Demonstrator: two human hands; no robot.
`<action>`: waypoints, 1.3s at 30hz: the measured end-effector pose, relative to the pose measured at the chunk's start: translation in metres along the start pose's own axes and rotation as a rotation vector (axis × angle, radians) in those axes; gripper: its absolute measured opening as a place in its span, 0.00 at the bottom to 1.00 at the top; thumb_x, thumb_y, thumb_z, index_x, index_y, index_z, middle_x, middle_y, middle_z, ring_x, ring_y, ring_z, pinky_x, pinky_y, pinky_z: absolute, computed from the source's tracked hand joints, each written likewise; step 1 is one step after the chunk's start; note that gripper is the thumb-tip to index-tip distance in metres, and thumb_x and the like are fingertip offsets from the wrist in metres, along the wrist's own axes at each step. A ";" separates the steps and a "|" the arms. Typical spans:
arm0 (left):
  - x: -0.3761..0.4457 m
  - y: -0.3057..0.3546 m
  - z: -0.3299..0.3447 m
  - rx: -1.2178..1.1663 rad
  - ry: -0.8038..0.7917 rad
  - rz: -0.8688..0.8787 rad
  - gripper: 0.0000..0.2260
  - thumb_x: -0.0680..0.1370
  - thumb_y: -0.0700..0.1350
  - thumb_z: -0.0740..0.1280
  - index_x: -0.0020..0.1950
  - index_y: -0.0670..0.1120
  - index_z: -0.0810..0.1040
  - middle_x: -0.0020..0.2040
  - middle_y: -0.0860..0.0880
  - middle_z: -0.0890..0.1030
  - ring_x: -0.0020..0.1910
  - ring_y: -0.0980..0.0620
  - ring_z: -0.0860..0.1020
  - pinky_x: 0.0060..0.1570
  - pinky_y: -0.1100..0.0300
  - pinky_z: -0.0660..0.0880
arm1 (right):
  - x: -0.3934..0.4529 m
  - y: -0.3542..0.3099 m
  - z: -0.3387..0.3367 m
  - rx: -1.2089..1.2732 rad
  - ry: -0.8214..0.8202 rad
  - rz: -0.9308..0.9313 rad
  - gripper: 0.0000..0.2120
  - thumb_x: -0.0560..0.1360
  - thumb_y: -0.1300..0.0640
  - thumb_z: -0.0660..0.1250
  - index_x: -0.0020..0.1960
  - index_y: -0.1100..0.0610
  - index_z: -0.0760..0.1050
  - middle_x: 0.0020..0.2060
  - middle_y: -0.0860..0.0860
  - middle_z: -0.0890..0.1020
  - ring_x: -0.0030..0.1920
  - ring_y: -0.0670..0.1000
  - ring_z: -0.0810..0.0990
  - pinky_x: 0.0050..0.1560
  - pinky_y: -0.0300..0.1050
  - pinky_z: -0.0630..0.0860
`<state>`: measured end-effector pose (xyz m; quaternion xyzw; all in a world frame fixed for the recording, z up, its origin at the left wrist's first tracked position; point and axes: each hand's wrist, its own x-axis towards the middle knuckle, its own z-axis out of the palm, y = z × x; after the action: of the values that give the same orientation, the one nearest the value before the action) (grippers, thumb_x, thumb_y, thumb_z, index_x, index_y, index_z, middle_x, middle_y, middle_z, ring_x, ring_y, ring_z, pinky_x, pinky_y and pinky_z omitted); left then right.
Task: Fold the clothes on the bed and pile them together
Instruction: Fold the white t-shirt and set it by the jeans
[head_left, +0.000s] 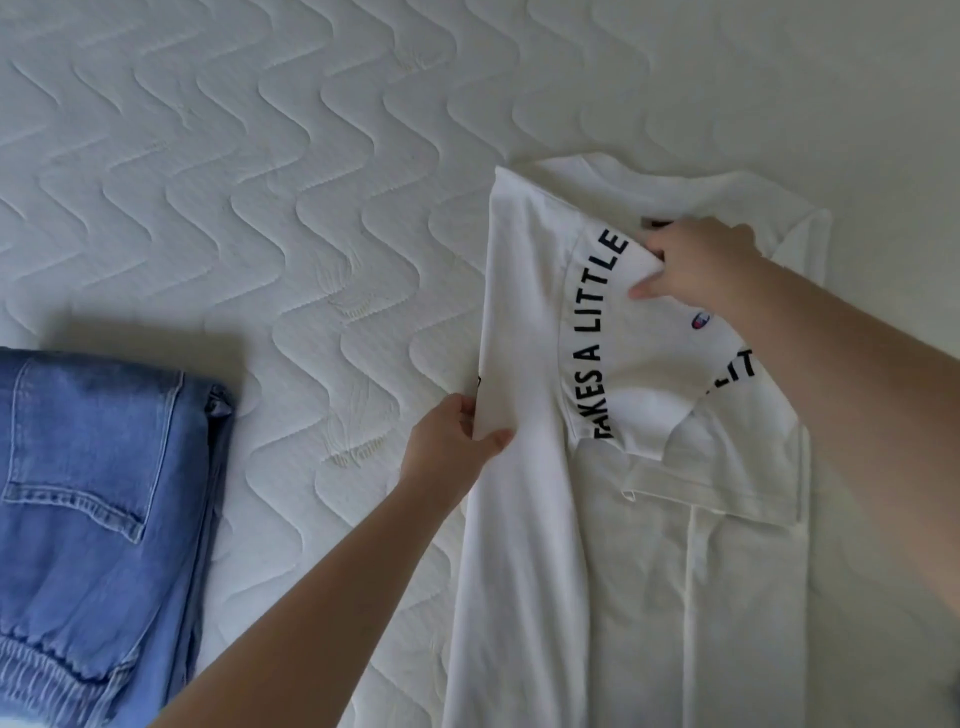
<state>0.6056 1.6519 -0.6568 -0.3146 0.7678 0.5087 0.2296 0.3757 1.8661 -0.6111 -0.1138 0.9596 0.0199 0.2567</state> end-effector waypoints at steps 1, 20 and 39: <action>-0.005 -0.004 0.001 0.002 -0.008 -0.005 0.14 0.70 0.54 0.77 0.52 0.54 0.77 0.44 0.58 0.83 0.43 0.61 0.82 0.42 0.64 0.78 | -0.006 0.006 0.000 0.056 0.056 0.023 0.21 0.71 0.42 0.72 0.56 0.54 0.78 0.50 0.55 0.81 0.52 0.59 0.78 0.57 0.53 0.66; -0.129 -0.087 0.027 -0.024 -0.034 -0.078 0.14 0.72 0.52 0.76 0.54 0.54 0.76 0.46 0.56 0.83 0.43 0.60 0.81 0.39 0.67 0.76 | -0.091 0.035 0.037 0.456 0.638 0.267 0.18 0.76 0.60 0.61 0.65 0.56 0.71 0.61 0.57 0.75 0.61 0.58 0.73 0.58 0.51 0.68; -0.204 -0.166 0.024 -0.111 -0.240 -0.190 0.10 0.83 0.48 0.58 0.60 0.50 0.76 0.53 0.51 0.81 0.51 0.51 0.77 0.53 0.56 0.74 | -0.412 -0.125 0.252 1.385 -0.349 0.614 0.08 0.75 0.51 0.70 0.52 0.54 0.80 0.47 0.50 0.84 0.46 0.48 0.83 0.38 0.36 0.74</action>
<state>0.8677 1.6780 -0.6349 -0.3348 0.6724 0.5604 0.3489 0.8737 1.8542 -0.6221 0.3484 0.6874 -0.4965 0.3994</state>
